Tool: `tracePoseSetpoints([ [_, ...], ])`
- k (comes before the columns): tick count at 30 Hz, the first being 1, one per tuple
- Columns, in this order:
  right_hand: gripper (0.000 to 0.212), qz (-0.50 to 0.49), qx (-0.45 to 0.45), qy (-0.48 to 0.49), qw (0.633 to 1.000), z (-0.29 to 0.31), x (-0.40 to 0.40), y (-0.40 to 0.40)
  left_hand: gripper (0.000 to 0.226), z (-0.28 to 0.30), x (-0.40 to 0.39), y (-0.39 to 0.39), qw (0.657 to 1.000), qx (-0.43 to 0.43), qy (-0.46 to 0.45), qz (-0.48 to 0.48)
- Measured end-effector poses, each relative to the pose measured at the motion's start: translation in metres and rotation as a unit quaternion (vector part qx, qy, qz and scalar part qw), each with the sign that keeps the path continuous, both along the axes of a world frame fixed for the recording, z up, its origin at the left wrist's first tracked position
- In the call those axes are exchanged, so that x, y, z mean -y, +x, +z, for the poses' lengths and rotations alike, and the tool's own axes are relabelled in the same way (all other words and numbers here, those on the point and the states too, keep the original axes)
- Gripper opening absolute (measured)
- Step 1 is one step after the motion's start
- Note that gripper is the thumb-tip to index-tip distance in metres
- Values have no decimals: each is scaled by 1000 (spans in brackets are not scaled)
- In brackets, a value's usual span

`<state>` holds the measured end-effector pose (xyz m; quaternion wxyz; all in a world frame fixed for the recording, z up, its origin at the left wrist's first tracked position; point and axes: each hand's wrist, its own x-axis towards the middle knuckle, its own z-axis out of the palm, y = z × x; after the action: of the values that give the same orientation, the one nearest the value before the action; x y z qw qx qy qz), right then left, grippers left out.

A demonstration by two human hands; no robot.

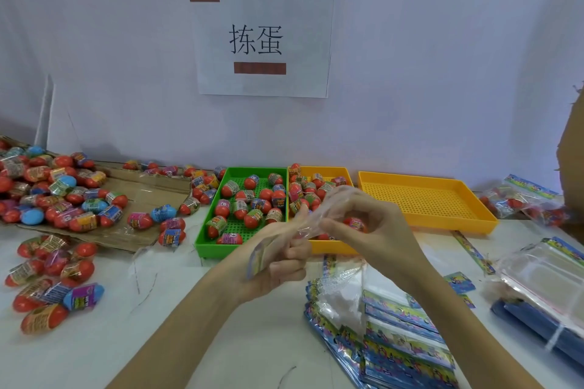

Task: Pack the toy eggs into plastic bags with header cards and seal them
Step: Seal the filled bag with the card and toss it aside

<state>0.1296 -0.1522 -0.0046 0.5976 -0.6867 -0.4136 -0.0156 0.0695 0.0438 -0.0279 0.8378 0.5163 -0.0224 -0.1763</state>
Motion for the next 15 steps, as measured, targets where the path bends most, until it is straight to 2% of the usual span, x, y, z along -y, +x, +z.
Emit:
tracePoseSetpoints([
  [3, 13, -149, 15, 1, 989, -1, 4, 5, 72, 10, -7, 5, 984, 0, 131, 120],
  [6, 21, -252, 4, -17, 968, -4, 12, 12, 89, 14, -16, 4, 969, 105, 133, 178],
  [8, 25, -274, 7, -34, 961, -6, 16, 16, 74, 14, -15, 0, 949, 143, 208, 188],
  [9, 26, -269, 4, -36, 963, -6, 16, 16, 69, 11, -13, 0, 919, 170, 298, 197],
  [11, 26, -241, 2, -41, 970, -5, 14, 14, 65, 1, -9, -1, 820, 245, 464, 229],
  [12, 25, -226, 4, -49, 973, -5, 13, 13, 58, -3, -6, 0, 788, 266, 489, 265],
  [15, 19, -188, -32, -46, 981, -3, 11, 13, 19, 0, -2, -1, 766, 272, 435, 388],
])
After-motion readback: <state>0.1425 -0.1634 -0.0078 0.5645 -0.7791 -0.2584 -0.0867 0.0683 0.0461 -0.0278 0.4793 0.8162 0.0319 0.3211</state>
